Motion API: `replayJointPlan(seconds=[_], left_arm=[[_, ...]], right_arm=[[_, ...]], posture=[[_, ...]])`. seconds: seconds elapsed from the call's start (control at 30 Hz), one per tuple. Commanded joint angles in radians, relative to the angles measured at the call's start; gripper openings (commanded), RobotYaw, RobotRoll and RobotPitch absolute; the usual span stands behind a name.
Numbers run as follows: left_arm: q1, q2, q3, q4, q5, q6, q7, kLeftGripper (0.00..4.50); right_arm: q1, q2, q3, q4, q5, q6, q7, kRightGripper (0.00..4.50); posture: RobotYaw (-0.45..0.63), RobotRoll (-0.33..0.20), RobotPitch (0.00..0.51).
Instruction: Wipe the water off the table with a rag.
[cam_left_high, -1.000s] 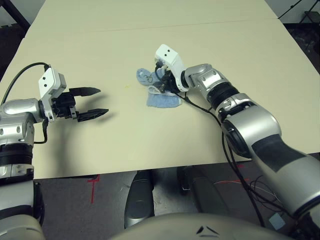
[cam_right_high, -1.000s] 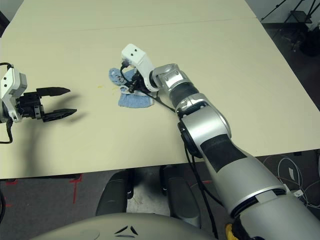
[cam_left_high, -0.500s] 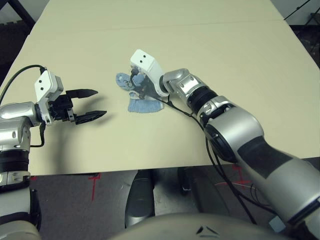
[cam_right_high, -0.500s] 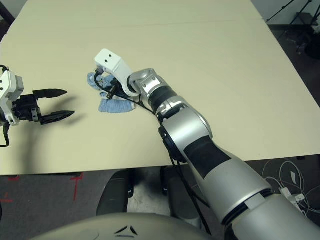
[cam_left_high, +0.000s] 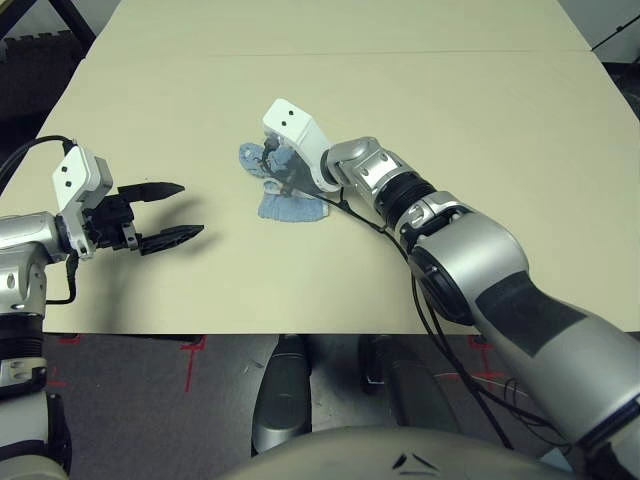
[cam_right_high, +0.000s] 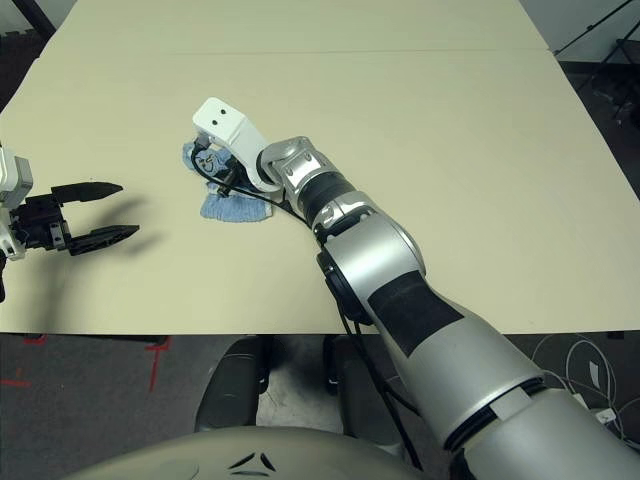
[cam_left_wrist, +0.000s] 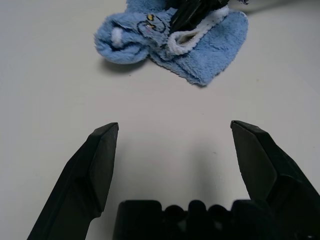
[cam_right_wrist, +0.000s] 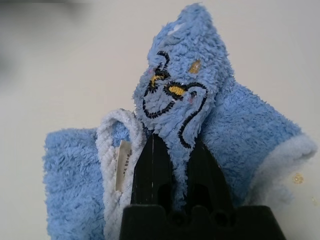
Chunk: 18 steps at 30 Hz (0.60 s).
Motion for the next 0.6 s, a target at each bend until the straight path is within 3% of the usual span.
replayJointPlan(seconds=[0.03, 0.3, 0.6], left_arm=[[-0.015, -0.008, -0.027, 0.021, 0.012, -0.008, -0.011, 4.50], [-0.086, -0.028, -0.067, 0.082, 0.030, -0.033, -0.024, 4.50], [-0.136, -0.046, -0.090, 0.134, 0.042, -0.061, -0.034, 4.50]], right_arm=[[0.035, -0.066, 0.050, 0.006, -0.059, -0.012, 0.050, 0.07], [0.069, -0.195, 0.094, -0.037, -0.079, -0.032, 0.176, 0.07], [0.182, -0.404, 0.117, -0.181, -0.063, 0.001, 0.338, 0.07]], posture=[[0.36, 0.000, 0.223], [0.32, 0.000, 0.220], [0.29, 0.000, 0.214]])
